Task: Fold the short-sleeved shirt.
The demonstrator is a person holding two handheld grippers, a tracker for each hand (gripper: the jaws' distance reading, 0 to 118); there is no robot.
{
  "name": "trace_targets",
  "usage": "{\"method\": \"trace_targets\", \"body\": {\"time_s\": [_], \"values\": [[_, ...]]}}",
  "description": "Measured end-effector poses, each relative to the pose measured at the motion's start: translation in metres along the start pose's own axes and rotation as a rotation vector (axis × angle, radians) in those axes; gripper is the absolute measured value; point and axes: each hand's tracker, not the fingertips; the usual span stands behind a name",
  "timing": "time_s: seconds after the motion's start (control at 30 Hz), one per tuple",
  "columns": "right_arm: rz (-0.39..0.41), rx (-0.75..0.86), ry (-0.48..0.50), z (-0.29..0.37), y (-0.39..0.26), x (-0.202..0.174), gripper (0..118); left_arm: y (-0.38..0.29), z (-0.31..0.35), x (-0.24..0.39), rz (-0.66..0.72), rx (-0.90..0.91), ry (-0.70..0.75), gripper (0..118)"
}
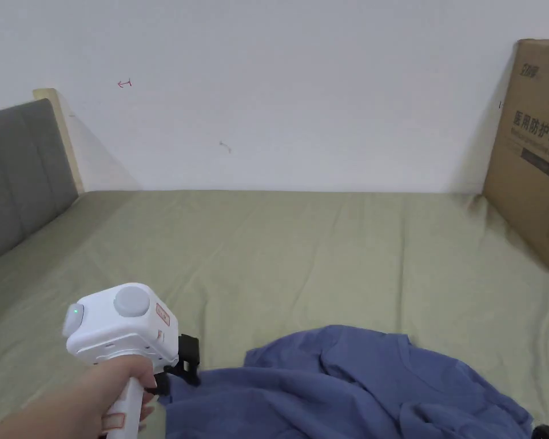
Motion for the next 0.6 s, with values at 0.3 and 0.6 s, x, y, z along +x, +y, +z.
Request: {"method": "trace_targets", "body": {"time_s": [0.3, 0.6], "values": [[-0.036, -0.127, -0.005, -0.046, -0.025, 0.011, 0, -0.013, -0.062, 0.001, -0.104, 0.005, 0.053, 100], [-0.130, -0.052, 0.073, -0.082, 0.012, 0.030, 0, -0.073, -0.017, 0.009, -0.099, 0.348, -0.062, 5]]}}
